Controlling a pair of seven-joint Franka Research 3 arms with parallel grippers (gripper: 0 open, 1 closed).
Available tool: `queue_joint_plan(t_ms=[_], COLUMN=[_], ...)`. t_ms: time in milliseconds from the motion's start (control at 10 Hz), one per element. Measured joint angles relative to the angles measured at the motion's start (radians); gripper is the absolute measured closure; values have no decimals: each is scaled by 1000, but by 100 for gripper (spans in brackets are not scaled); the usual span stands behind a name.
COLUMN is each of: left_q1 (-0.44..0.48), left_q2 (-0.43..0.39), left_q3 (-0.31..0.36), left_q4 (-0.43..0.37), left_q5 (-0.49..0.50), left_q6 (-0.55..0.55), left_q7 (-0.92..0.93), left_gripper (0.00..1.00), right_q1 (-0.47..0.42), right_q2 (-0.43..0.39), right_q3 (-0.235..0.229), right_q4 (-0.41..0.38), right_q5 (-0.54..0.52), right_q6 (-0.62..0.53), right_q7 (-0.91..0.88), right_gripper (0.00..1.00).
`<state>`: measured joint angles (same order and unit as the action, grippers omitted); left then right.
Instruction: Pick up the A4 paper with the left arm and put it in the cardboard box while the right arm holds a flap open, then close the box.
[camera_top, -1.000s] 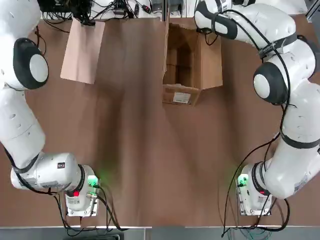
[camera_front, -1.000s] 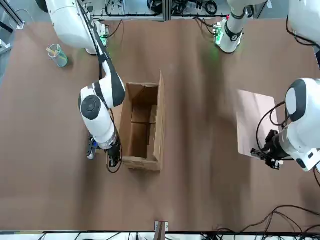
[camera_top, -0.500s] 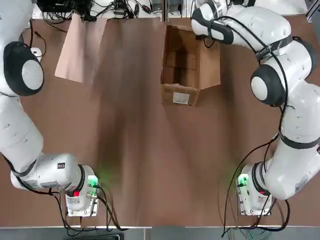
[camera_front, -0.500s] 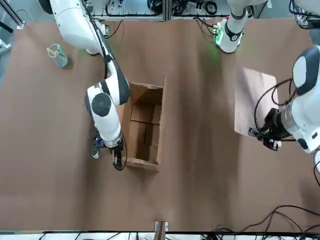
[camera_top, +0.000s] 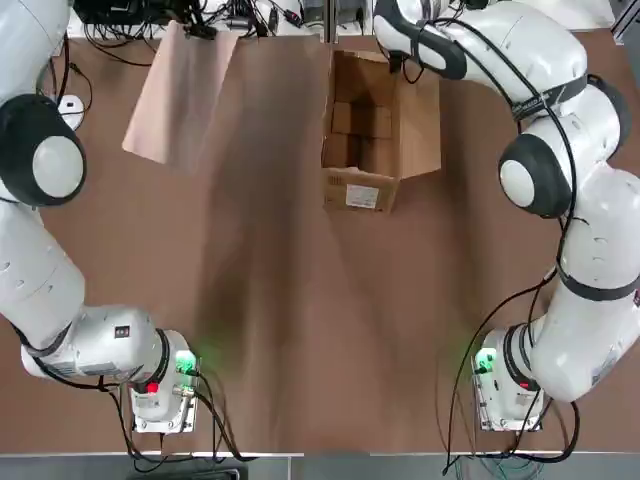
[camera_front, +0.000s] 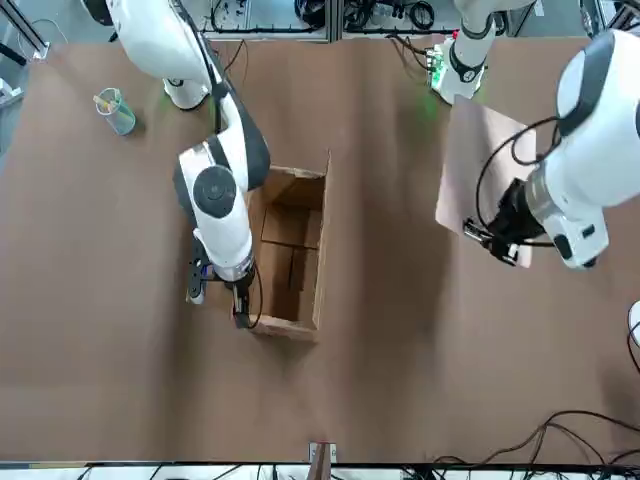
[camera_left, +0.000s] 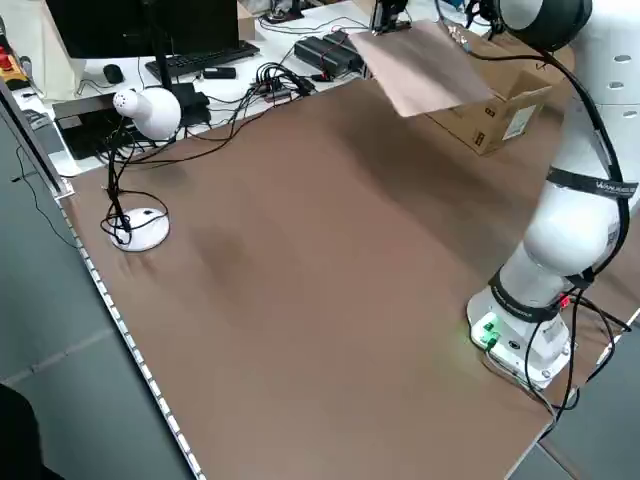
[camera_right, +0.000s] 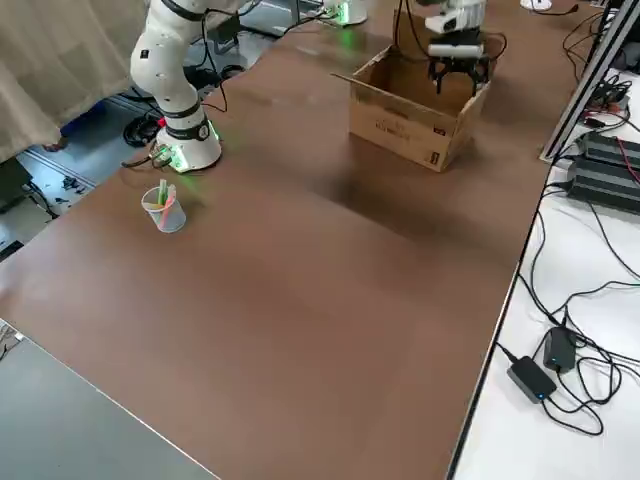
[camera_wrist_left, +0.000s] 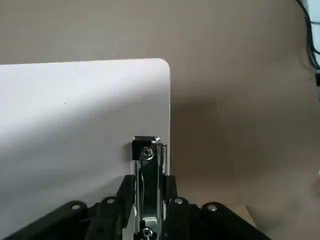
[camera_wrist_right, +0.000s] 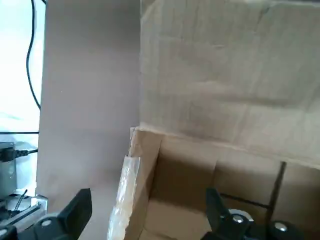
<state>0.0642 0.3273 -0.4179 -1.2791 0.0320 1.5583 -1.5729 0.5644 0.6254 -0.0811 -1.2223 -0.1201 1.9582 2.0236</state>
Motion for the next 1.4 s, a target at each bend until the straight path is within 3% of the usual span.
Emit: queue_joint_plan(t_ms=[200, 400, 800, 1200, 1400], left_q1=[-2, -3, -63, -127, -139], left_q2=[-14, -43, -93, -86, -71], left_q3=[-63, -121, -178, -179, -178], left_q4=[19, 39, 74, 74, 73], left_q5=[-6, -33, -113, -205, -237], left_q6=[-8, -14, 3, 240, 353], left_q7=[-112, -219, -375, -450, -452], left_gripper=[70, 70, 70, 70, 70], right_q1=[1, -32, -240, -455, -502], right_q2=[-51, -133, -223, -277, -282], right_q3=[-1, -14, -22, -24, -24], right_q4=[35, 40, 39, 39, 38], right_q5=[16, 62, 87, 142, 144], right_q6=[-136, -285, -435, -564, -590], right_q7=[-59, -270, -926, -1590, -1804], right_gripper=[0, 0, 0, 0, 0])
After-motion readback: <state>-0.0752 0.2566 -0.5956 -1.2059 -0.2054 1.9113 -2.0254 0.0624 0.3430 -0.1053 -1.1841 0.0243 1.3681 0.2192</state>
